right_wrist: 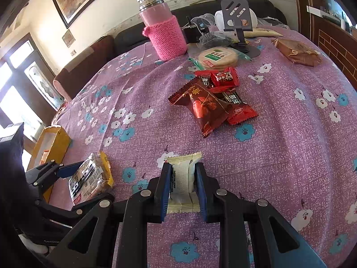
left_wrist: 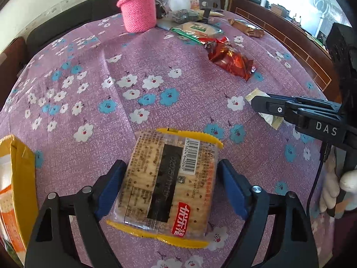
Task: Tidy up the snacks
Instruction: 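Carry the cake and white sachet into the tray and release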
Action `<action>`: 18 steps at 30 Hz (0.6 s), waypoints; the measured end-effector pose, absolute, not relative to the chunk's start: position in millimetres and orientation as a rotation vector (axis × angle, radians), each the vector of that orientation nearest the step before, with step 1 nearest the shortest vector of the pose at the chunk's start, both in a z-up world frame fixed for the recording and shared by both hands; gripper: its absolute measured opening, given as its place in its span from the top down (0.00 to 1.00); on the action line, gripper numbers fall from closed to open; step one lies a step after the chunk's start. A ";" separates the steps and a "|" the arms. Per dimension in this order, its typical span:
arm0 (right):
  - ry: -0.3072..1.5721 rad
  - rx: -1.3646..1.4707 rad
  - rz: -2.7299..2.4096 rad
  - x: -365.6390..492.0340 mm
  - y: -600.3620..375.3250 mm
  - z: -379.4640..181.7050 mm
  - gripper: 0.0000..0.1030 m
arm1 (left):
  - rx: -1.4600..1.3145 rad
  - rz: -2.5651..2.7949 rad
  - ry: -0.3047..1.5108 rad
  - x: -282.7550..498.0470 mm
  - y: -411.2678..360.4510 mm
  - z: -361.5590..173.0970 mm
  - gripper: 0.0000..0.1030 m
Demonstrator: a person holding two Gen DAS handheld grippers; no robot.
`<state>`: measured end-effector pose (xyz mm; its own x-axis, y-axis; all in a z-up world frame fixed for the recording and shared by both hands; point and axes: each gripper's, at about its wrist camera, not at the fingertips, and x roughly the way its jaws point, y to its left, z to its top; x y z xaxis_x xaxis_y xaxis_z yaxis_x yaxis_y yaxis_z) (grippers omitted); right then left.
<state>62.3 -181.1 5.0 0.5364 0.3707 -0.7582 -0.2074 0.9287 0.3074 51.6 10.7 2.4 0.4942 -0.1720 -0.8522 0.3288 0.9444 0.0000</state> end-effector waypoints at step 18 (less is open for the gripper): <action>0.879 0.233 0.378 47.1 -177.7 15.1 0.78 | -0.086 -0.209 0.842 -39.3 62.8 70.1 0.34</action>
